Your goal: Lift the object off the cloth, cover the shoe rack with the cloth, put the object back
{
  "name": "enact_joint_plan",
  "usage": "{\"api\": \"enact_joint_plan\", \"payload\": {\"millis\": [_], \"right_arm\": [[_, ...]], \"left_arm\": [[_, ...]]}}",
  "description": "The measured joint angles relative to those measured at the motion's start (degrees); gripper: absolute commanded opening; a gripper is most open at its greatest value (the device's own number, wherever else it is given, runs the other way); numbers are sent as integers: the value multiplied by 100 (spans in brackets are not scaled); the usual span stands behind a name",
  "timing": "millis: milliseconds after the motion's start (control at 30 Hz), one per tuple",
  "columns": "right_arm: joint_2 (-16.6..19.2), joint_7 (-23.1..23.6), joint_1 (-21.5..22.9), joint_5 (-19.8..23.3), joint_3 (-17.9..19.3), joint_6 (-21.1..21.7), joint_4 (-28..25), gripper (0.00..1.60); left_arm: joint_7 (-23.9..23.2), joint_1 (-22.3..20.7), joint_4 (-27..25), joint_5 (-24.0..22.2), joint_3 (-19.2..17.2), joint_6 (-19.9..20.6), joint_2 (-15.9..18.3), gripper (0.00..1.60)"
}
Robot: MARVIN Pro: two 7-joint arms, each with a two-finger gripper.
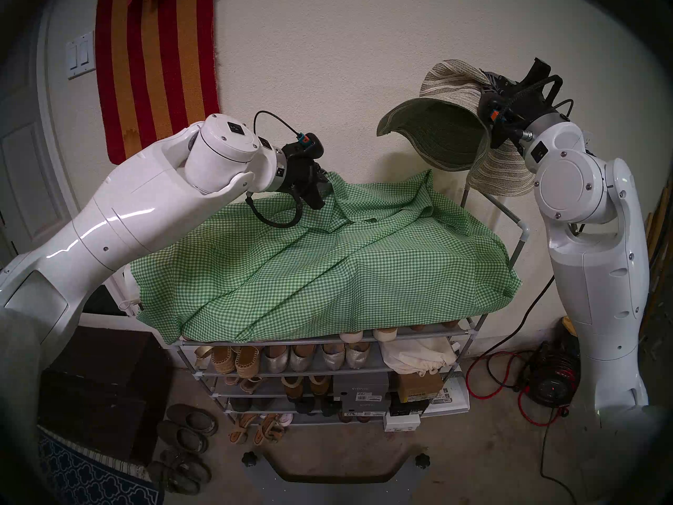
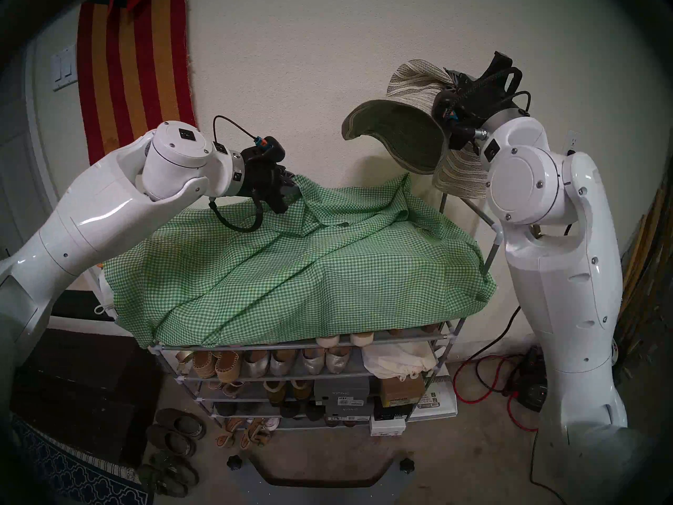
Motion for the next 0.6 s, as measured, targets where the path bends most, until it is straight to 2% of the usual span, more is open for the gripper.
{"api": "enact_joint_plan", "payload": {"millis": [267,400,600], "right_arm": [[-13,2,-1,-6,5,-11,1,0],[-21,3,-1,-11,9,-18,2,0],[-30,5,-2,-18,13,-26,2,0]], "left_arm": [[-368,294,-676,-156,323,161,306,0],[-593,594,-1091,-270,713,390,527,0],[-598,761,-1728,-379,776,517,910,0]]}}
